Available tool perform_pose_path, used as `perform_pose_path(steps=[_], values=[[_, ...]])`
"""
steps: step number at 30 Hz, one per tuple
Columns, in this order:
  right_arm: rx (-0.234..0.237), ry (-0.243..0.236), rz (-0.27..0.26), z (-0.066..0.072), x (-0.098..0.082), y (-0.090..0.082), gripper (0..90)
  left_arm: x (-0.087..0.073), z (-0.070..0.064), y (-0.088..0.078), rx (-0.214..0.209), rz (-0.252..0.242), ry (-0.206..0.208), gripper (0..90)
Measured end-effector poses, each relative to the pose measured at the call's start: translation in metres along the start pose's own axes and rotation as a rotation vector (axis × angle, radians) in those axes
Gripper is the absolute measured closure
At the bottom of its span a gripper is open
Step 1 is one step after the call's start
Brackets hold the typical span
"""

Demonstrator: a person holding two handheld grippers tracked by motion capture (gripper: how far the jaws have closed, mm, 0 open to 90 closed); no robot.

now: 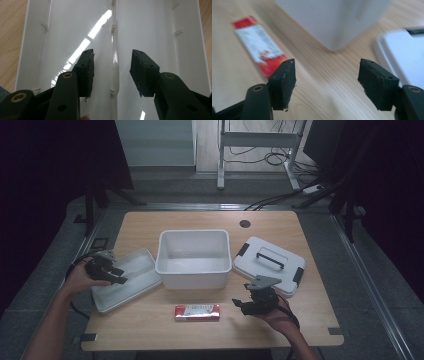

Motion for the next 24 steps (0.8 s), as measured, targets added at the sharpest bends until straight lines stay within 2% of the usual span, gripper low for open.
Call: perform_pose_path(steps=[1,2,3,8,9,10,11,17,23,24], values=[[0.022,-0.013,-0.002,0.004,0.005,0.001,31.5,0.000,-0.001,0.000,0.000,-0.001,0.000,53.6],[0.022,-0.013,-0.002,0.004,0.005,0.001,31.5,0.000,-0.001,0.000,0.000,-0.001,0.000,52.9],[0.071,-0.050,0.001,0.013,0.013,0.003,32.8,0.001,-0.001,0.000,0.001,0.001,0.002,52.2],[0.173,-0.153,0.038,0.038,0.027,0.014,34.8,0.004,-0.002,0.001,-0.001,0.010,0.008,51.2],[0.194,-0.167,0.048,0.042,0.029,0.017,35.2,0.005,-0.002,0.001,-0.002,0.011,0.009,51.2],[0.194,-0.167,0.048,0.042,0.029,0.017,35.2,0.005,-0.002,0.001,-0.002,0.011,0.009,51.2],[0.227,-0.200,0.075,0.048,0.032,0.025,35.9,0.007,-0.002,0.000,-0.001,0.010,0.012,51.2],[0.299,-0.259,0.138,0.060,0.035,0.043,37.6,0.010,-0.003,0.001,-0.001,0.016,0.017,51.2],[0.337,-0.301,0.192,0.068,0.036,0.056,39.1,0.011,-0.003,0.003,-0.002,0.019,0.022,51.2],[0.350,-0.324,0.217,0.071,0.036,0.062,40.1,0.012,-0.003,0.005,-0.004,0.020,0.022,51.2]])
Point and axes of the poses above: each handheld gripper's, and its own axes: y roughly forward along the jaws, x roughly out of its top, z roughly to its left, the point moved 7 cm from there along y, roughly forward along the jaws, and after that the axes turned 4 degrees about z, right-handed, at the moved point
